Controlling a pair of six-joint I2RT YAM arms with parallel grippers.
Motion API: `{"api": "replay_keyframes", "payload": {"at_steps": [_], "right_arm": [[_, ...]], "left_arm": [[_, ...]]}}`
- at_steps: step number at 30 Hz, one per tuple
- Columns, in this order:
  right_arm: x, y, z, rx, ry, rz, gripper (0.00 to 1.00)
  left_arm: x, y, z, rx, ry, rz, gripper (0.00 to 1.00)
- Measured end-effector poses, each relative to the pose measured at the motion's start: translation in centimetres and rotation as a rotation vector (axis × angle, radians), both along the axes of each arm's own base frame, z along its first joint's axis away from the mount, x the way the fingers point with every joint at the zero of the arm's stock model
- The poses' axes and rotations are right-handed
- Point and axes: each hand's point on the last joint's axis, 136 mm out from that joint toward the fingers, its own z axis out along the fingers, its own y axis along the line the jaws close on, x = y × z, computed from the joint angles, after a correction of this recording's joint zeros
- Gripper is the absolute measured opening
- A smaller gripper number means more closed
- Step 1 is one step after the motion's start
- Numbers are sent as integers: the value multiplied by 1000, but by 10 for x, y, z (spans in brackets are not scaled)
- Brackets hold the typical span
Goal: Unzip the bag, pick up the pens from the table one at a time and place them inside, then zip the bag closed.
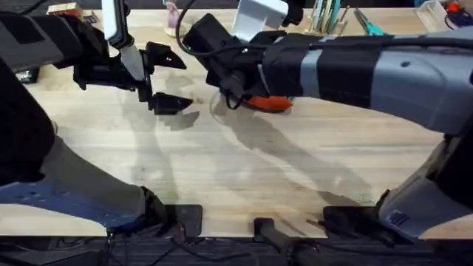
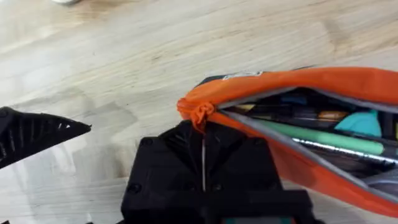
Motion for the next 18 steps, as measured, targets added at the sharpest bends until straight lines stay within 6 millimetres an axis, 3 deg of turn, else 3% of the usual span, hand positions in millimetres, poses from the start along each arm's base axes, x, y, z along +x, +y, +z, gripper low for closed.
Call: {"api": "replay_keyframes", "payload": {"at_steps": [10, 13, 18], "right_arm": [[0, 0, 4, 8, -5, 1, 32], [-1, 1, 19, 34, -24, 3, 32], [-1, -2, 61, 104, -81, 0, 31]], "left_arm": [[0, 0, 0, 0, 0, 0, 993], [0, 0, 0, 0, 0, 0, 993], [0, 0, 0, 0, 0, 0, 993]]}}
